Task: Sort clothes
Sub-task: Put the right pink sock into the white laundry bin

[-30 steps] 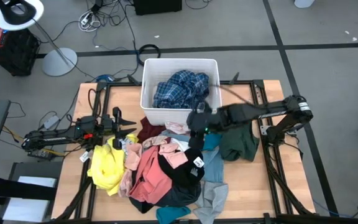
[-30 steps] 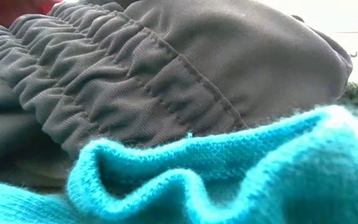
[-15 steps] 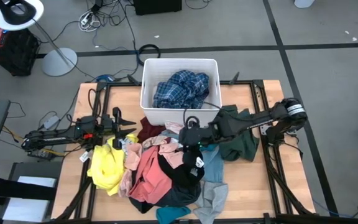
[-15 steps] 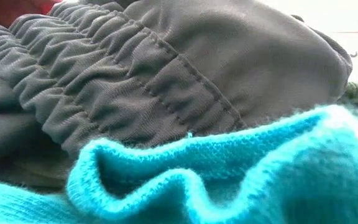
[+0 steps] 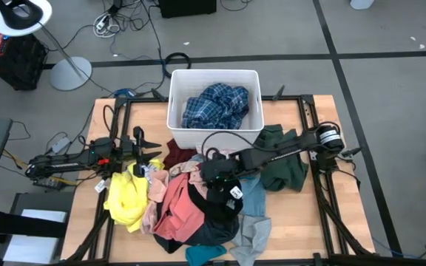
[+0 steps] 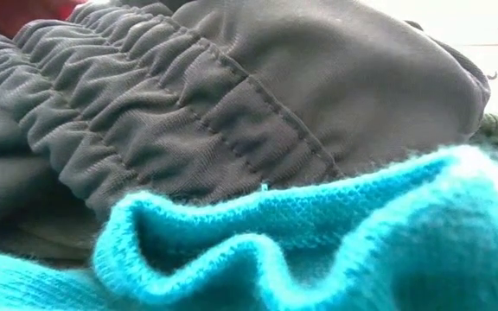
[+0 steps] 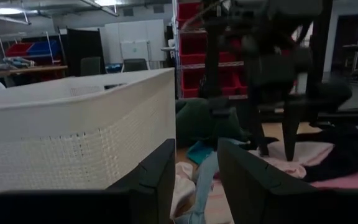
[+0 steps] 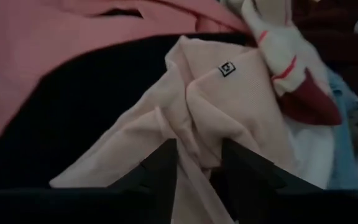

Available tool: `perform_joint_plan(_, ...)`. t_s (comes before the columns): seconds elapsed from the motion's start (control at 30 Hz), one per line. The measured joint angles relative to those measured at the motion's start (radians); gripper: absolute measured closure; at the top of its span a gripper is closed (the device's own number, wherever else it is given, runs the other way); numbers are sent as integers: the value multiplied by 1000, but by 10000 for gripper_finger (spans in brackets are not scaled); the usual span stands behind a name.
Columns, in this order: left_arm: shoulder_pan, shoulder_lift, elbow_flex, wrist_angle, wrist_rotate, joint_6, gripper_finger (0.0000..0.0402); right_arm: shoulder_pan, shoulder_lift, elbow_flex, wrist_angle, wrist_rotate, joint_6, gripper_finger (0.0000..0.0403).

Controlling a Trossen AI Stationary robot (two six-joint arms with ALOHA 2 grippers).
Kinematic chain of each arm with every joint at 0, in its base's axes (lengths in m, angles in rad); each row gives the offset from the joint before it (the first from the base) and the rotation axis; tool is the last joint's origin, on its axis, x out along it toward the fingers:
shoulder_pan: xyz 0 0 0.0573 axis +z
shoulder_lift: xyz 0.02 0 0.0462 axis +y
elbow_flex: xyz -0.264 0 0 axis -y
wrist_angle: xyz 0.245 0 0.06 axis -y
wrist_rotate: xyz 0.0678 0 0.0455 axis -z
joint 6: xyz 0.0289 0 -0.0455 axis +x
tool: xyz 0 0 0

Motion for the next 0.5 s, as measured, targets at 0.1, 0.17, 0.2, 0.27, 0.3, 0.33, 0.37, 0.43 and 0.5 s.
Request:
perform_joint_plan(0.1,0,0,0,7,0,0,275,-5,11,9,-11,-22,-6,315)
perform_joint_plan(0.17,0,0,0,7,0,0,275,-8,11,18,-33,-22,-22,357)
perform_joint_plan(0.2,0,0,0,7,0,0,275,-9,9,23,-53,-21,-27,378)
perform_joint_plan(0.27,0,0,0,6,0,0,275,-11,2,38,-100,-8,-27,393)
perform_joint_plan(0.3,0,0,0,5,0,0,275,-12,-4,51,-125,2,-21,392)
perform_joint_plan(0.33,0,0,0,3,0,0,275,-12,-11,67,-153,13,-20,392)
perform_joint_plan(0.37,0,0,0,3,0,0,275,-12,-19,85,-181,26,-20,395)
perform_joint_plan(0.43,0,0,0,4,0,0,275,-12,-31,125,-244,48,-21,400)
perform_joint_plan(0.5,0,0,0,4,0,0,275,-12,-37,168,-291,60,-21,399)
